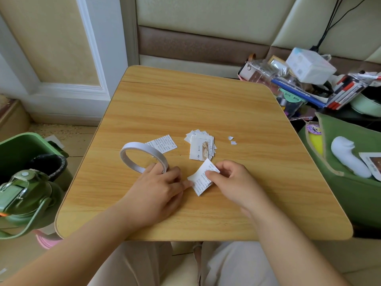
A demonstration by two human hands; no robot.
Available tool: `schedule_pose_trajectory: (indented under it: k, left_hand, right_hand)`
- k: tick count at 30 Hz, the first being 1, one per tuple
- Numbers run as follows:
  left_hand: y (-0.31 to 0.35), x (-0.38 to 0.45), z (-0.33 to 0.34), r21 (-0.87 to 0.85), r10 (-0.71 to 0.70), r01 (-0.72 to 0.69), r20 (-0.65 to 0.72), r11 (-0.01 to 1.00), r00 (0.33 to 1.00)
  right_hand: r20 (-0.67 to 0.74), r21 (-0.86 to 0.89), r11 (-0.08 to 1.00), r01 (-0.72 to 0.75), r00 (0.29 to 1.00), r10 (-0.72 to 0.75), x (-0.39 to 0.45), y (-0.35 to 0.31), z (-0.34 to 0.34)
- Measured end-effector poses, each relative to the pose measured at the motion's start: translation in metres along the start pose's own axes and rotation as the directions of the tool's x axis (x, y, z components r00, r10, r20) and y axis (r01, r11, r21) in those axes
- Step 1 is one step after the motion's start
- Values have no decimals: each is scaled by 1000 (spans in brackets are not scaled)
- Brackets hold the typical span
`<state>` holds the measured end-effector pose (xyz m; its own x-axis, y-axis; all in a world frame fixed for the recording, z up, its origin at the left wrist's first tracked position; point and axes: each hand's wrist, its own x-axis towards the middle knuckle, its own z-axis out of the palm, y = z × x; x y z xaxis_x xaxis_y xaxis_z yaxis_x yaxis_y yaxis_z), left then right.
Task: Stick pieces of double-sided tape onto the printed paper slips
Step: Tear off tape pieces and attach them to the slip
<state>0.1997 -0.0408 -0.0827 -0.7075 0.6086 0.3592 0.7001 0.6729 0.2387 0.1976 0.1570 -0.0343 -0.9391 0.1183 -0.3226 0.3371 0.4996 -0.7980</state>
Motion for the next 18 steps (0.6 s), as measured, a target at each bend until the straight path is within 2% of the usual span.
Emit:
schedule_pose_trajectory:
  k: [7, 13, 15, 16, 18]
  left_hand:
    - [2, -1, -2, -4, 4, -4, -15, 1000, 1000]
    - [2, 0, -4, 10, 19, -18, -40, 1000, 999]
    - [2, -1, -11, -17, -24, 23, -92, 1000, 995]
    - [4, -1, -16, -47, -77, 71, -144, 996, 987]
    - [15, 3, -32, -214, -271, 216, -274, 953, 923]
  right_hand:
    - [-13, 1, 1000, 2, 1000, -2, 0, -4, -1]
    - [-63, -117, 993, 33, 997, -40, 0, -4, -2]
    - [-120, -41, 997, 67, 990, -72, -6, -4, -6]
    - [-157, 53, 995, 86, 985, -76, -9, -6, -10]
    - [-216, 293, 946, 136, 974, -73, -19, -12, -17]
